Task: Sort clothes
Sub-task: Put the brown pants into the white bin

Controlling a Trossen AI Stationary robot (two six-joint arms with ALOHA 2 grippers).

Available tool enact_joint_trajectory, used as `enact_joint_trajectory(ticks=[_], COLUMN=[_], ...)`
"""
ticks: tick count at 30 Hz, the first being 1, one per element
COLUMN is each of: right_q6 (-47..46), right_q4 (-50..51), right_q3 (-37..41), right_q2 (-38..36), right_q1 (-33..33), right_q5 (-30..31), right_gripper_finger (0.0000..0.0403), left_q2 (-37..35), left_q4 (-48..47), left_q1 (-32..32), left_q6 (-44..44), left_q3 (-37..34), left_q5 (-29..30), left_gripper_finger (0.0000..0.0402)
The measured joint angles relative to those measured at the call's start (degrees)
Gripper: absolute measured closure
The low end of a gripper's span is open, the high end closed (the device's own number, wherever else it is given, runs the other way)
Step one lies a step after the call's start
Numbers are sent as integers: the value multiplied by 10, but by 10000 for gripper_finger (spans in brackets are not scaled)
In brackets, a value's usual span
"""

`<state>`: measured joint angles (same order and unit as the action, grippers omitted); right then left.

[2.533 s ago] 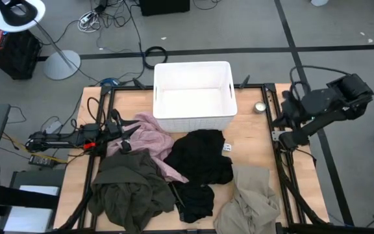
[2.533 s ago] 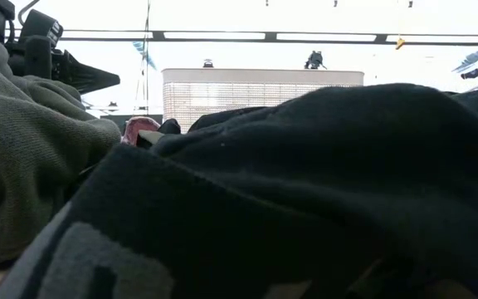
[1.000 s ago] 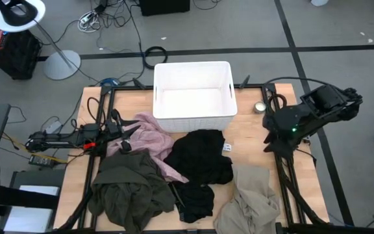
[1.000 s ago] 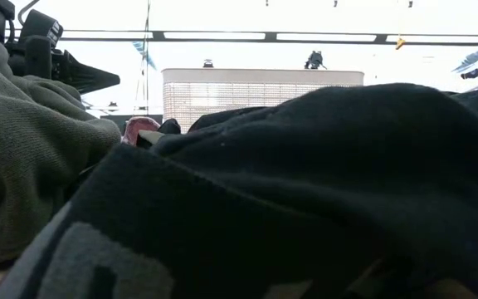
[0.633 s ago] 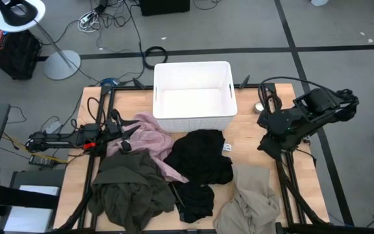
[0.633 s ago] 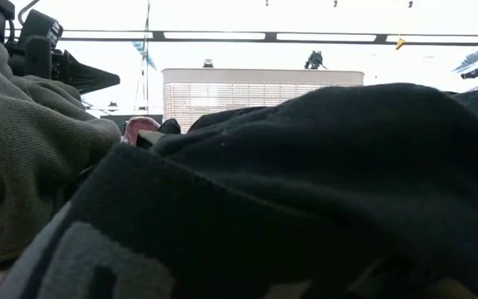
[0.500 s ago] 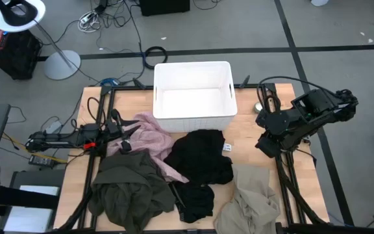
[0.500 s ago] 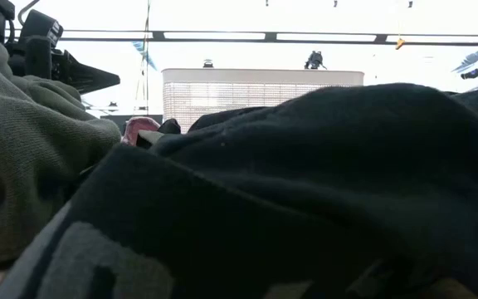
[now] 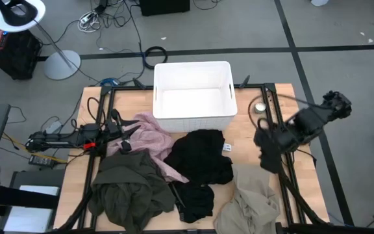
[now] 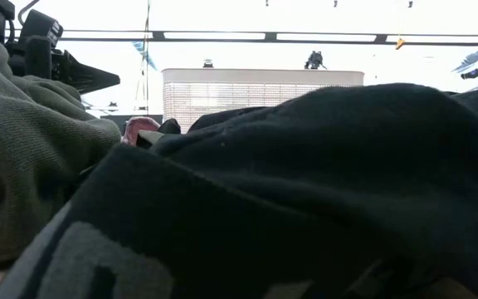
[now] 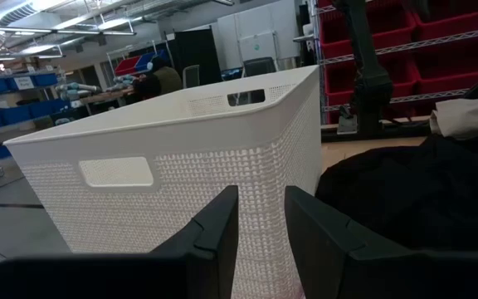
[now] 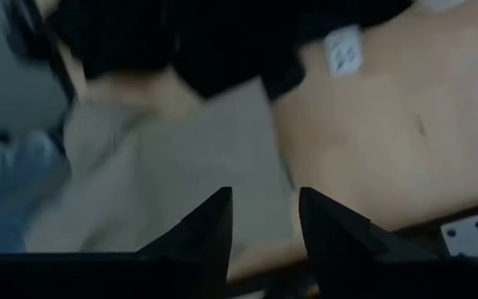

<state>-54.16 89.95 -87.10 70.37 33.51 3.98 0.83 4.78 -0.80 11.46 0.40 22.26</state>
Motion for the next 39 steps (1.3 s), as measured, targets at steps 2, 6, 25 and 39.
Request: enact_joint_trajectory(ticks=[2,6,25,39], right_q6=[-13,-72,-117,-84], right_q4=[1,-1,-146,-215], right_q3=[12,15,15,15], right_q2=[-1,-1,16,163], right_q1=[36,106,241,216], right_q5=[-7,-8,11,-24], right_gripper_finger=[259,259,160,117], left_q2=[0,0,0,0], left_q4=[0,0,0,0], left_q1=[0,0,0,0], left_q6=[0,0,0,0], left_q3=[0,0,0,0], left_q5=[0,0,0,0], left_gripper_finger=[296,296,296,296])
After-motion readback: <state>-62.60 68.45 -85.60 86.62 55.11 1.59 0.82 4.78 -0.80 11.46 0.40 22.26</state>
